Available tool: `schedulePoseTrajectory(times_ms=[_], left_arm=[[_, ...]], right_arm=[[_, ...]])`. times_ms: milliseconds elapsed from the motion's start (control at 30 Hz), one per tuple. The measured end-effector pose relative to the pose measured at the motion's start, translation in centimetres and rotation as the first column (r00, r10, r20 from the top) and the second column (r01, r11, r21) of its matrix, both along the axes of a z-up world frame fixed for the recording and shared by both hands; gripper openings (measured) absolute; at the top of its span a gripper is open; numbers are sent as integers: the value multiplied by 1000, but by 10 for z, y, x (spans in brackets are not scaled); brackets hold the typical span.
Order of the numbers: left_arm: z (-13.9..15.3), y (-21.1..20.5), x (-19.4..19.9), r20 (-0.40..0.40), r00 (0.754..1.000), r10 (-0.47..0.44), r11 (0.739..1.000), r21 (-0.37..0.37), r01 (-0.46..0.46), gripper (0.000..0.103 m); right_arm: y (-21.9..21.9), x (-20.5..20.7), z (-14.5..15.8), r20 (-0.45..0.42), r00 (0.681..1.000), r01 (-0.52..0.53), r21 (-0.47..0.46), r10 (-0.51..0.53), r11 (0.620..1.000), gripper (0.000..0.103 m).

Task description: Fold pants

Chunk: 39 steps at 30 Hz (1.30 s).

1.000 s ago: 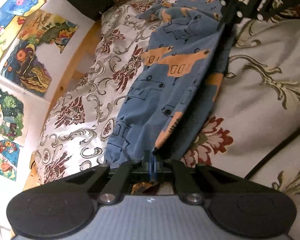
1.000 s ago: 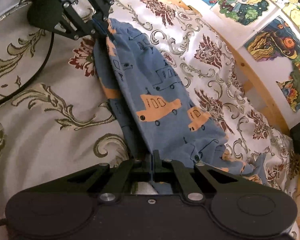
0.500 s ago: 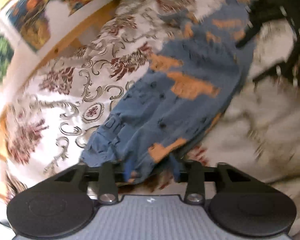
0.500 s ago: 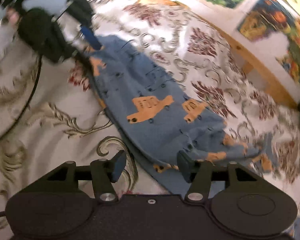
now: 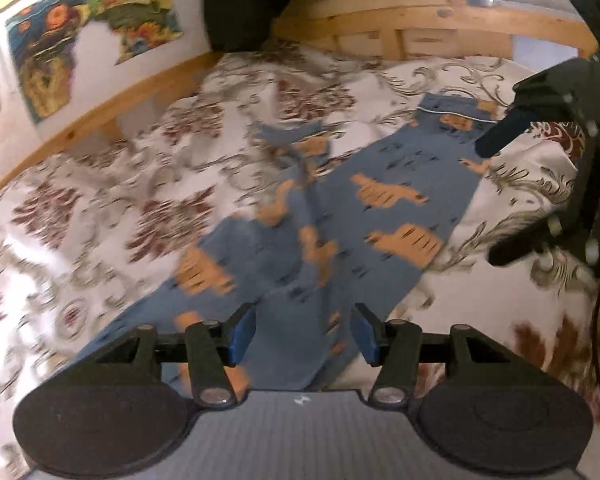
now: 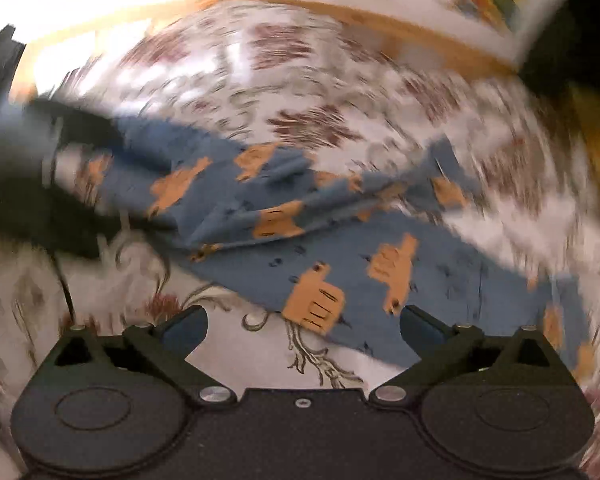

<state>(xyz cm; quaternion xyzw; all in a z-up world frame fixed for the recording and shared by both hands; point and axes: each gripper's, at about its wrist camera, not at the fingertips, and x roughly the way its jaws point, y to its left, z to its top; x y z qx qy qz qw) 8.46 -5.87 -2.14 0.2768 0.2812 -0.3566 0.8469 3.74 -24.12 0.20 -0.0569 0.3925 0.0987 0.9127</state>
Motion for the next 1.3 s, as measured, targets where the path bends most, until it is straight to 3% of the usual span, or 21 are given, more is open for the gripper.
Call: schedulePoseTrajectory(times_ms=[100,233,367,600,667,767,833,933,1067,1300], left_arm=[[-11,-27,4,-14,1000,-4,1000,-3,4,58],[-22,-52,19,-42,999,24,1000,-15,-25,54],[-37,-68,32,-62,996,58,998,-1,-58,44],[-43,-85,52,-9,992,127,992,1,-127,37],[-44,-90,57,-4,991,133,991,16,-133,22],[-51,-90,62,-10,989,149,988,51,-148,10],[-53,-86,68,-34,985,172,985,36,-171,4],[-52,-80,72,-64,981,181,983,7,-181,3],[-51,-79,73,-70,982,175,984,-4,-176,3],[-51,-79,75,-84,982,169,985,-16,-171,2]], right_arm=[[-45,13,3,-50,993,115,201,-107,973,102],[-84,22,-1,-72,965,261,284,-251,923,102],[-97,23,-8,-98,953,303,353,-287,885,102],[-84,35,-8,-45,962,269,342,-270,900,102],[-80,39,-9,-32,964,260,338,-265,905,101],[-81,49,-13,-47,963,265,337,-265,903,95],[-86,63,-16,-83,960,280,348,-268,895,88],[-91,94,-14,-99,962,274,330,-255,903,73],[-94,152,-5,-106,958,286,279,-266,917,60],[-91,232,-4,-205,934,339,237,-294,910,60]])
